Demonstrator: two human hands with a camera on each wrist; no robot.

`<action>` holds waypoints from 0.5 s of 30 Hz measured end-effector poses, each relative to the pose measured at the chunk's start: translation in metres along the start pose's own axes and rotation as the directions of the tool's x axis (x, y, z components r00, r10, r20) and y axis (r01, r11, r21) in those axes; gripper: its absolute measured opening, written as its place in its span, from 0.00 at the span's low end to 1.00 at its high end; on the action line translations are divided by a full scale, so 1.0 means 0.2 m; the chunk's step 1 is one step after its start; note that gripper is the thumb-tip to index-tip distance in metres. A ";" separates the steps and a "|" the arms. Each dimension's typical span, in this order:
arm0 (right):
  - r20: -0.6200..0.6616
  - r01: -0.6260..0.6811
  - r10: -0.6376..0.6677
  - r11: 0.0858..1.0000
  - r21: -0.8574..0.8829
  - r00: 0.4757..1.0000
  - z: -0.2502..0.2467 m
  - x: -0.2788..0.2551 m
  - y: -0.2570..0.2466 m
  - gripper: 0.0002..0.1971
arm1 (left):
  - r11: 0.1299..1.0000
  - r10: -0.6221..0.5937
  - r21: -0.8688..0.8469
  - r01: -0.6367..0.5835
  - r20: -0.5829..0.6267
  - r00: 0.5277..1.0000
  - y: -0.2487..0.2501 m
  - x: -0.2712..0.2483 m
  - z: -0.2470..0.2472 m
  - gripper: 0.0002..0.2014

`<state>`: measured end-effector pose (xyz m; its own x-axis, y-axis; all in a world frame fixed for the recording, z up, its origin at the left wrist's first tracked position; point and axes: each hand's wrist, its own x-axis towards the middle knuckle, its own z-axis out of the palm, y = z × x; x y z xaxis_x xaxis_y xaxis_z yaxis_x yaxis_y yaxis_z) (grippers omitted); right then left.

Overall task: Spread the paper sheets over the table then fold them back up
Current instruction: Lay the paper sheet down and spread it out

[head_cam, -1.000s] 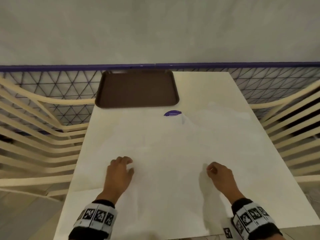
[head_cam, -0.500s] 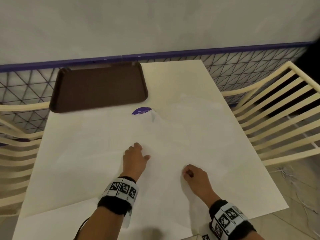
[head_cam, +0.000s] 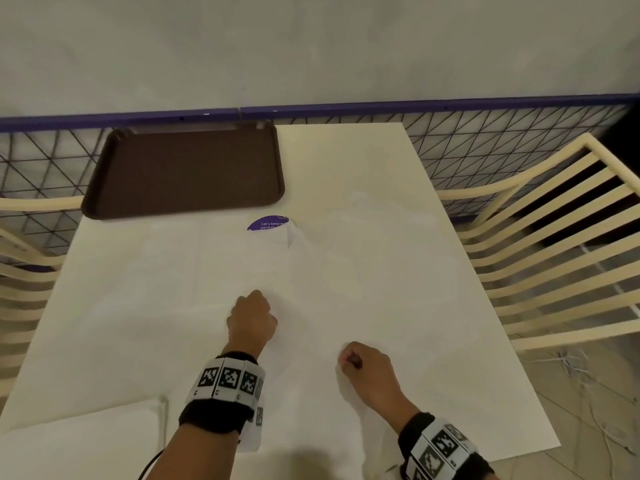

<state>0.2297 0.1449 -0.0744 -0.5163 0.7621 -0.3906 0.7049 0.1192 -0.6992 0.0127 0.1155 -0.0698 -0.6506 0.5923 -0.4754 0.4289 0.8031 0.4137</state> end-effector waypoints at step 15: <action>0.003 0.465 -0.488 0.831 -0.306 0.873 -0.27 0.06 -0.33 0.26 | 0.939 0.203 -0.240 -0.245 -0.188 0.961 0.15 -0.36 -0.31 0.18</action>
<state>0.2043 0.1799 -0.0009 -0.7959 0.6054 -0.0017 0.4942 0.6481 -0.5794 0.0339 0.0926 0.0246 -0.6559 0.7197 -0.2275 0.4115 0.5936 0.6916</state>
